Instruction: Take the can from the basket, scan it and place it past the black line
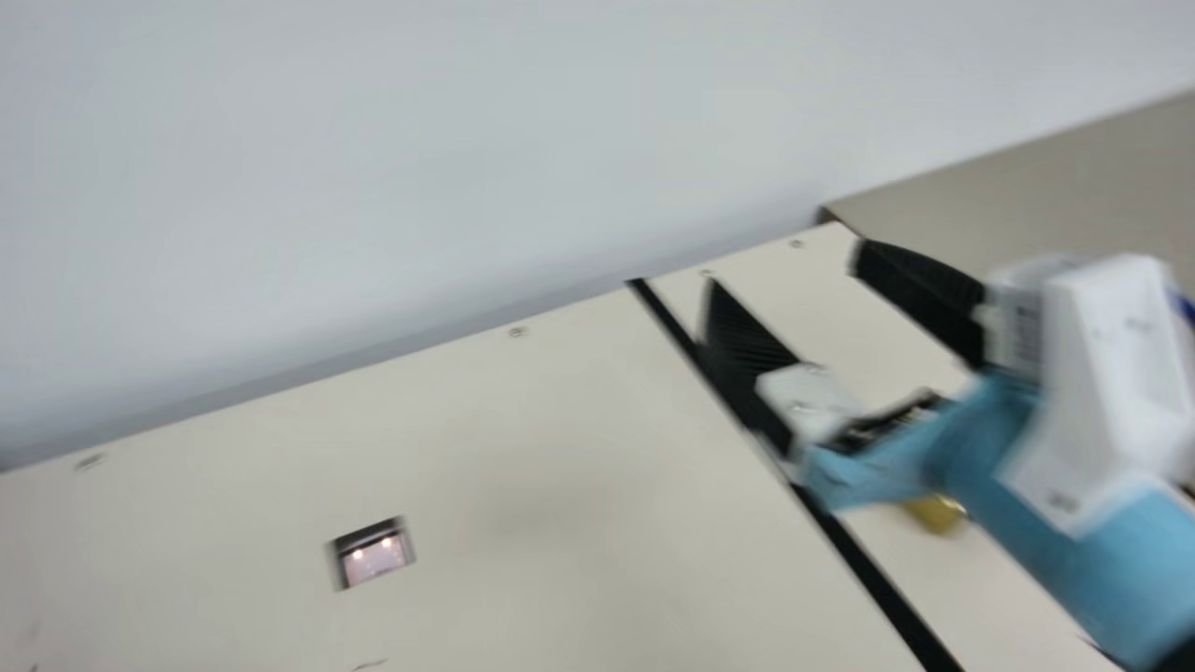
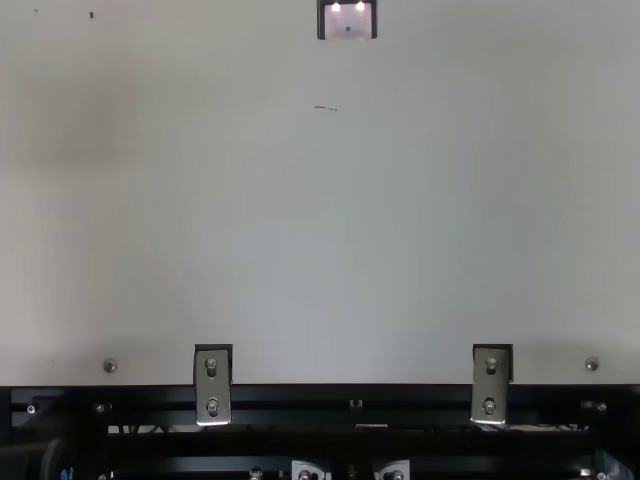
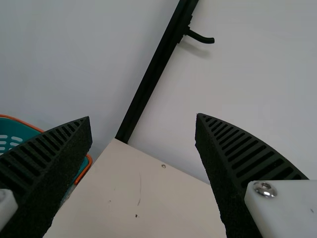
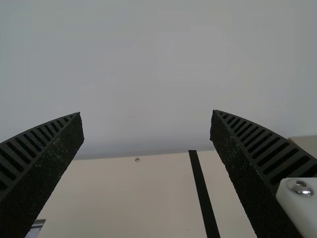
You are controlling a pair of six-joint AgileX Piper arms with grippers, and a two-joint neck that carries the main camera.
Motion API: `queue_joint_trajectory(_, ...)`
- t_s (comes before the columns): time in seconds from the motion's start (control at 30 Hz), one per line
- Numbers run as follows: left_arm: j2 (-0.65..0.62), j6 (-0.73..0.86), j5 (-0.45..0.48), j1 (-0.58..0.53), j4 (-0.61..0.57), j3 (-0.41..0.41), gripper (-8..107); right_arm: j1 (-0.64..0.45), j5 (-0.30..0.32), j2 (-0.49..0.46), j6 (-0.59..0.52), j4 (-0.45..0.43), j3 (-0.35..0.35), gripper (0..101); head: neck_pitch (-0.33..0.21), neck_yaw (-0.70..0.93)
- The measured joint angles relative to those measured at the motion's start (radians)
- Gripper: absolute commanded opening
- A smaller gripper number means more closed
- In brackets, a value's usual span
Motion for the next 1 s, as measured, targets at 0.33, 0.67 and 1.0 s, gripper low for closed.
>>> queue_joint_trajectory(0.33, 0.000, 0.000, 0.000, 0.000, 0.000, 0.000, 90, 0.000, 0.000, 0.000, 0.000, 0.000, 0.000, 101, 0.000, 0.210)
queue_joint_trajectory(0.67, 0.000, 0.000, 0.000, 0.000, 0.002, 0.000, 90, 0.000, 0.000, 0.000, 0.000, 0.000, 0.000, 101, -0.005, 0.261)
queue_joint_trajectory(1.0, 0.000, 0.000, 0.000, 0.000, 0.002, 0.000, 90, 0.000, 0.000, 0.000, 0.000, 0.000, 0.000, 101, -0.005, 0.261)
